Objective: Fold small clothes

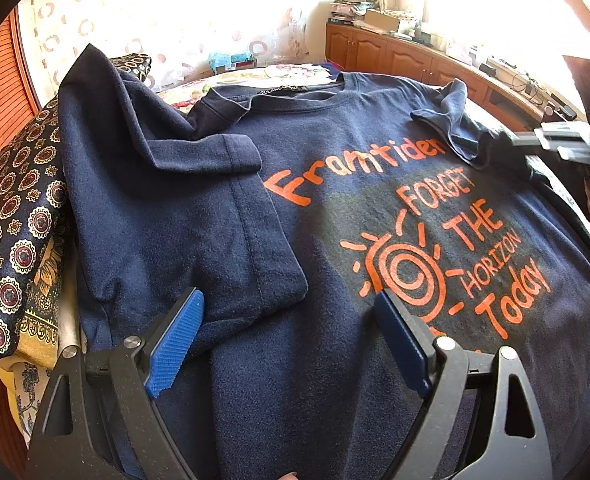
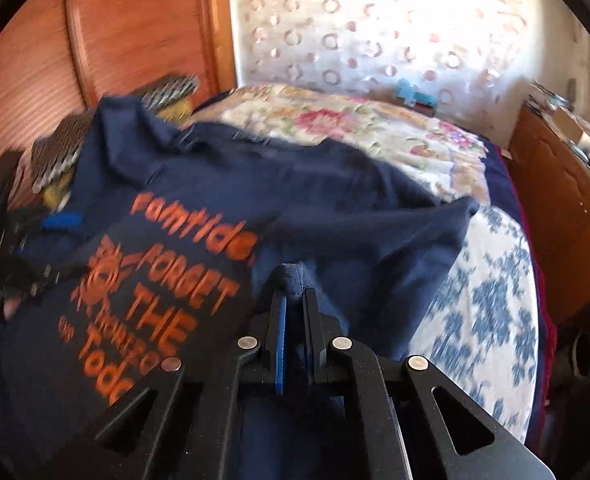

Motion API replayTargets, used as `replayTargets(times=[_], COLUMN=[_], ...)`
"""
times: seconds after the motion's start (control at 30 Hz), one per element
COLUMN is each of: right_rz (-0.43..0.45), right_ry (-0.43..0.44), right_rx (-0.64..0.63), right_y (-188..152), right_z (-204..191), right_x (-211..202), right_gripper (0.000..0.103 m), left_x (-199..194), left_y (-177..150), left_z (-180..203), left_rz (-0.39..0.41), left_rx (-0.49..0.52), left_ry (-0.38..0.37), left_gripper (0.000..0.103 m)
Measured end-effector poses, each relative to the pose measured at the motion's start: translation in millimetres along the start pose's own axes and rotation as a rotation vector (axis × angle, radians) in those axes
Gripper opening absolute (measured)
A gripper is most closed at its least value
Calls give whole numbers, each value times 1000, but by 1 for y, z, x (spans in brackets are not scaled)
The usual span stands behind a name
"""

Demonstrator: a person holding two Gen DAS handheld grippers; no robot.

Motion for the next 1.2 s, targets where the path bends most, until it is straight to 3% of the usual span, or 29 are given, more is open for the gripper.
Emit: replayTargets(times=[0.07,0.2,0.33,0.47,0.57,0.8,0.83,0.87,0.97,1.03,1.1,1.2], right_rz=[-36,-57,-10,32,1,-89,-102,-119,-144,-153,-128,-19], right_ry=[29,40,67,43,0,-20,-23,-18,-30,-24,-5,14], right_rx=[-38,-89,-49,-6,24,-33,-43,-55,-109,-104,-120,-92], right_y=[-15,-28,-11,16,37,63,65,66,76,87,98,116], right_z=[-10,-18,-7,9,17,-2,-3,-5,-9,-9,-14,-12], right_x=[-2,-9,-21,-27,-9,62,70,77,92,98,100,90], right_gripper=[10,45,48,48,48,48,45,34,30,17,10,10], left_x=[0,0,0,2,0,-42,-48,-52,-62,-67,-72,-79], left_y=[0,0,0,2,4,37,42,46,59,66,73,77], left_z=[0,0,1,3,4,7,6,4,-11,-25,-37,-58], left_rz=[0,0,-2,-7,-28,117,137,151,186,202,219,233], left_rx=[0,0,4,4,-13,6,9,11,2,-12,-25,-46], left_ry=[0,0,6,7,10,1,4,5,19,29,35,55], left_gripper=[87,87,87,87,87,87,87,87,87,87,87,87])
Point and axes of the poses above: each gripper's, at about its wrist camera, not at the fingertips, and x roughly the way its jaws point, z to its right, y to its top, the point moved 7 cm from there along x, roughly the way its jaws point, and after that the axes turned 14 degrees about -y, right-handed, at the moved point
